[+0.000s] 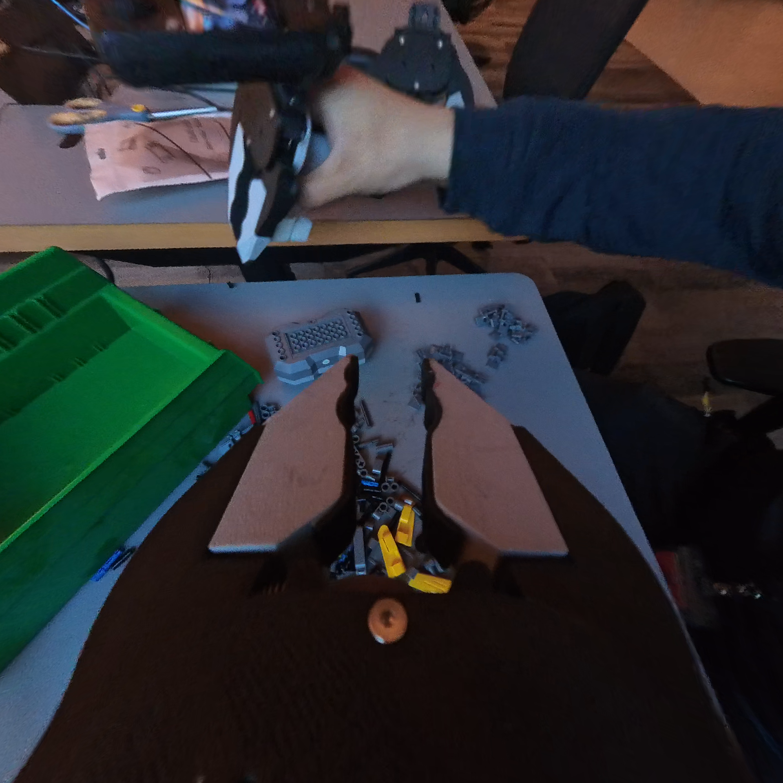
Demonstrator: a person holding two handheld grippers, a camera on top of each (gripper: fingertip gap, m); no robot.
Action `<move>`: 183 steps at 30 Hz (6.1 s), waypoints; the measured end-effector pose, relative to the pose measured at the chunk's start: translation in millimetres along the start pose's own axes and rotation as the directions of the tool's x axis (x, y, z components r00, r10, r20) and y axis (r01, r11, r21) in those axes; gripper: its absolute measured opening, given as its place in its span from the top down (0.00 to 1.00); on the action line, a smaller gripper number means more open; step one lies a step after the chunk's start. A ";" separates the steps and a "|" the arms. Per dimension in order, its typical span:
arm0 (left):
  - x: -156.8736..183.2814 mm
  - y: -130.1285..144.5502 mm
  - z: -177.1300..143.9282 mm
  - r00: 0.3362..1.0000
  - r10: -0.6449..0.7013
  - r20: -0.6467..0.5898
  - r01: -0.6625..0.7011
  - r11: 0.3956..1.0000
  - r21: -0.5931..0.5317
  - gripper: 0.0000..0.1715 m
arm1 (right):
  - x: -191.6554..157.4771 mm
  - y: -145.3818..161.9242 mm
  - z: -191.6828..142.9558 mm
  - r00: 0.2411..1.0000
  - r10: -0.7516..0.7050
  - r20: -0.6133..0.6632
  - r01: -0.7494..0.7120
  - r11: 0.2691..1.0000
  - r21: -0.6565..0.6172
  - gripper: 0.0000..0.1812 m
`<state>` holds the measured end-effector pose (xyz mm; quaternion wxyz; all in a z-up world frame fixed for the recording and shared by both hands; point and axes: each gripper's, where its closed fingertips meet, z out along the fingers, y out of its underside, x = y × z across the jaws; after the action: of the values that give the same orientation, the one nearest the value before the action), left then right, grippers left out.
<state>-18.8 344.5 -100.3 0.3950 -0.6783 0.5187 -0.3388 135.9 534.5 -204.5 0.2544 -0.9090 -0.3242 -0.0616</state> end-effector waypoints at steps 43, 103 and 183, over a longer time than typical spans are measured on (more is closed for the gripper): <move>320.0 93.6 24.5 0.809 -0.493 0.319 0.442 0.869 0.222 0.83 | -187.7 507.1 -300.1 0.892 0.320 0.318 -0.449 0.564 0.693 0.77; 123.7 10.0 39.6 0.857 0.455 0.243 -0.452 0.889 -0.073 0.92 | -223.6 158.6 -226.5 0.718 -0.082 0.691 -0.494 0.639 0.590 0.80; 122.2 108.8 -23.8 0.923 0.031 0.385 -0.016 0.999 -0.040 0.90 | -155.2 203.8 -66.5 0.953 -0.059 0.296 0.028 0.994 0.108 0.94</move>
<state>-58.6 205.1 -179.8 0.4809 -0.7324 0.4451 -0.1848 144.5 279.9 -276.2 0.2475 -0.8863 -0.3815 0.0876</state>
